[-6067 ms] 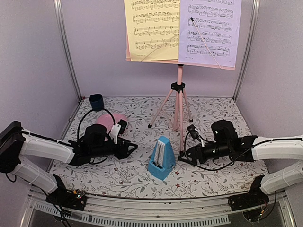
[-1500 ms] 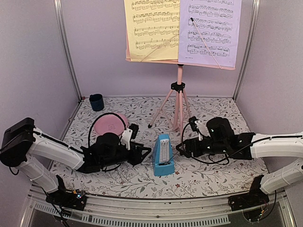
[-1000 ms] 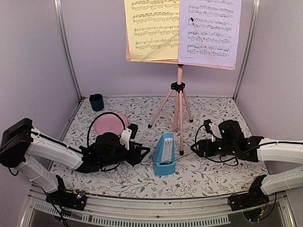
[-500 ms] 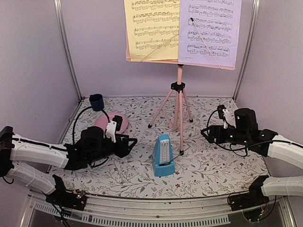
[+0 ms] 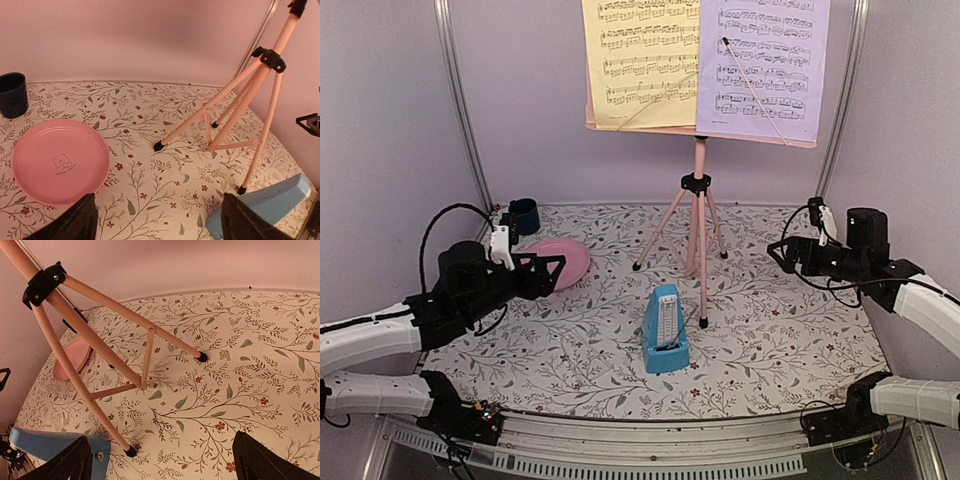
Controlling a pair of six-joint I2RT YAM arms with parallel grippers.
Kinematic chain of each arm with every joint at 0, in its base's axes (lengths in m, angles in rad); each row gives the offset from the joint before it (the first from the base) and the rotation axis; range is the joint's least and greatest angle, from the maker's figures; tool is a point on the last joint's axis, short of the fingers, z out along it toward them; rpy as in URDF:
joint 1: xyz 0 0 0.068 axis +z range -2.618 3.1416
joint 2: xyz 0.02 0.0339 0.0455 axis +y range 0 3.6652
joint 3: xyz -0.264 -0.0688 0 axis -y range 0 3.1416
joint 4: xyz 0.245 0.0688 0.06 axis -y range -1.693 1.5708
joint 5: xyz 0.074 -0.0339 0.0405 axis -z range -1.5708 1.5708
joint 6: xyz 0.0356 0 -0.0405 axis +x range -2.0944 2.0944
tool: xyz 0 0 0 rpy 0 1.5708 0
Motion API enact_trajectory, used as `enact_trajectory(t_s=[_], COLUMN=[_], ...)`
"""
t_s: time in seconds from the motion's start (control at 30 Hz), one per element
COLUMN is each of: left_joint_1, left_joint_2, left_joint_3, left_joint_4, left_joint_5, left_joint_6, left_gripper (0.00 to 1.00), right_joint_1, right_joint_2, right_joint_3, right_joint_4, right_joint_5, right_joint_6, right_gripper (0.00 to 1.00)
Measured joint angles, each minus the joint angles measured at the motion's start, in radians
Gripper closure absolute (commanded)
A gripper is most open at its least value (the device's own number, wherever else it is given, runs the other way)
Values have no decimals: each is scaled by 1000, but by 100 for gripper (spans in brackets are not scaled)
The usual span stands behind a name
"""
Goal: Set up the instrument practice props
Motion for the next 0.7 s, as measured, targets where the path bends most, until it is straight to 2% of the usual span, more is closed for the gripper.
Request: enact_trajectory(t_s=[0.17, 0.37, 0.53, 0.7], left_joint_1=[109, 231, 274, 309], left_joint_2=[66, 197, 259, 265], left_joint_3=[154, 277, 280, 226], left_joint_4=[-138, -215, -244, -235], left_joint_5=[65, 127, 167, 220], left_joint_6=[-2, -14, -45, -71], left_gripper=[1, 1, 1, 1], right_joint_1=[-43, -174, -267, -280], right_joint_2=[-1, -1, -2, -1], right_joint_3=[14, 7, -50, -95], right_joint_4=[37, 125, 201, 215], right_joint_5=[-52, -142, -207, -225], right_joint_6=[5, 44, 87, 94], right_gripper=[1, 1, 1, 1])
